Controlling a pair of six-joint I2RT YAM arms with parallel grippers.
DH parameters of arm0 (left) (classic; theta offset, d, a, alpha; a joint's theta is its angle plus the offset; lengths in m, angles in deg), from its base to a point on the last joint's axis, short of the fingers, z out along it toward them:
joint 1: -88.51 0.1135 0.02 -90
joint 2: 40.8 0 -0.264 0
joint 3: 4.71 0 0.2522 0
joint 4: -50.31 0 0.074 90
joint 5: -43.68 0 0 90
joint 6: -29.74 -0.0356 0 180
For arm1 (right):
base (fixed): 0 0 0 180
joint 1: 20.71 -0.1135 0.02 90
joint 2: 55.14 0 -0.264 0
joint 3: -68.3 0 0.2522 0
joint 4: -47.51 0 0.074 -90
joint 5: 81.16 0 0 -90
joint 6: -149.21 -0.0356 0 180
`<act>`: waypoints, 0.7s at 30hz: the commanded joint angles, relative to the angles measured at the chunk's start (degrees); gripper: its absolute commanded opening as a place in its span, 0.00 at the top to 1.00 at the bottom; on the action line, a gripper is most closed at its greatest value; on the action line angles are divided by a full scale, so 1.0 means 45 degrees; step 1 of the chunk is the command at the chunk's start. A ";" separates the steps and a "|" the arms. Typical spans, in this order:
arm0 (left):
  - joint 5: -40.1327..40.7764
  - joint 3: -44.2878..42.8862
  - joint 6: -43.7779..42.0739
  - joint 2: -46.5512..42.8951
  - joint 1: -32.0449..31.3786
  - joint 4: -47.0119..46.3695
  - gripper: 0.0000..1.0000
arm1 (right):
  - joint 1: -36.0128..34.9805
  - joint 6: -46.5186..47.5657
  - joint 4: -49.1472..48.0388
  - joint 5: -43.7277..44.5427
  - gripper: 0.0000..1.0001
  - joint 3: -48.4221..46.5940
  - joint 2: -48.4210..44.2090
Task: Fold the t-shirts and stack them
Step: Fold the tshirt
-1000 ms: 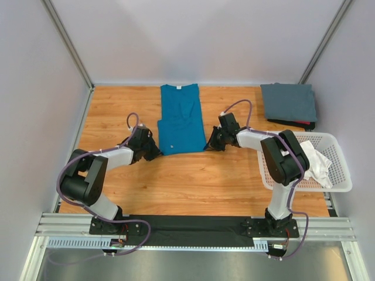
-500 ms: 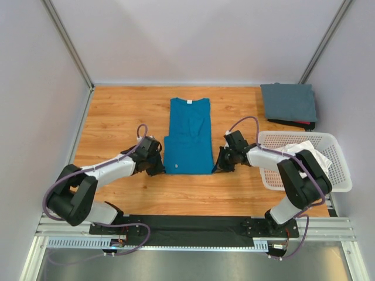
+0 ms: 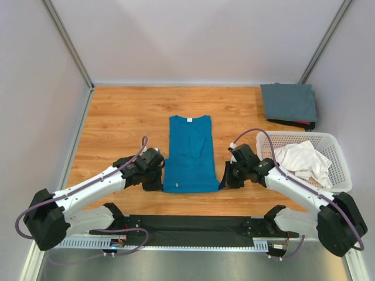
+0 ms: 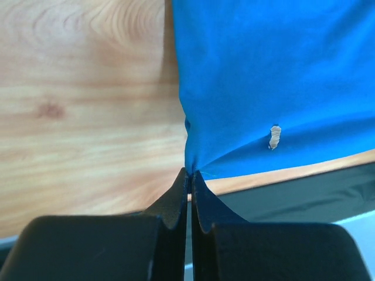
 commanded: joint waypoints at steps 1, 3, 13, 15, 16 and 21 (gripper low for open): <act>0.0982 -0.1065 0.0108 -0.0882 -0.0182 0.2781 1.00 | -0.0442 0.0181 0.1971 0.0890 1.00 -0.0778 -0.1098; 0.1081 -0.1359 0.0108 -0.1468 -0.0201 0.3443 1.00 | -0.0638 0.0143 0.2672 0.1260 0.99 -0.1265 -0.1879; 0.2957 -0.4426 -0.1607 -0.0281 0.0266 0.4214 1.00 | -0.0658 0.0863 0.3554 0.3779 1.00 -0.4409 -0.1262; 0.2703 -0.4758 -0.1980 -0.0065 0.0929 0.3724 1.00 | -0.0600 0.1098 0.3594 0.4346 1.00 -0.5228 -0.0790; 0.2702 -0.4894 -0.2233 0.0226 0.1105 0.3373 1.00 | -0.0561 0.1157 0.3575 0.4580 1.00 -0.5465 -0.0382; 0.2411 -0.5909 -0.2919 0.1087 0.1985 0.2473 1.00 | -0.0171 0.1567 0.2639 0.4738 0.99 -0.6364 0.0655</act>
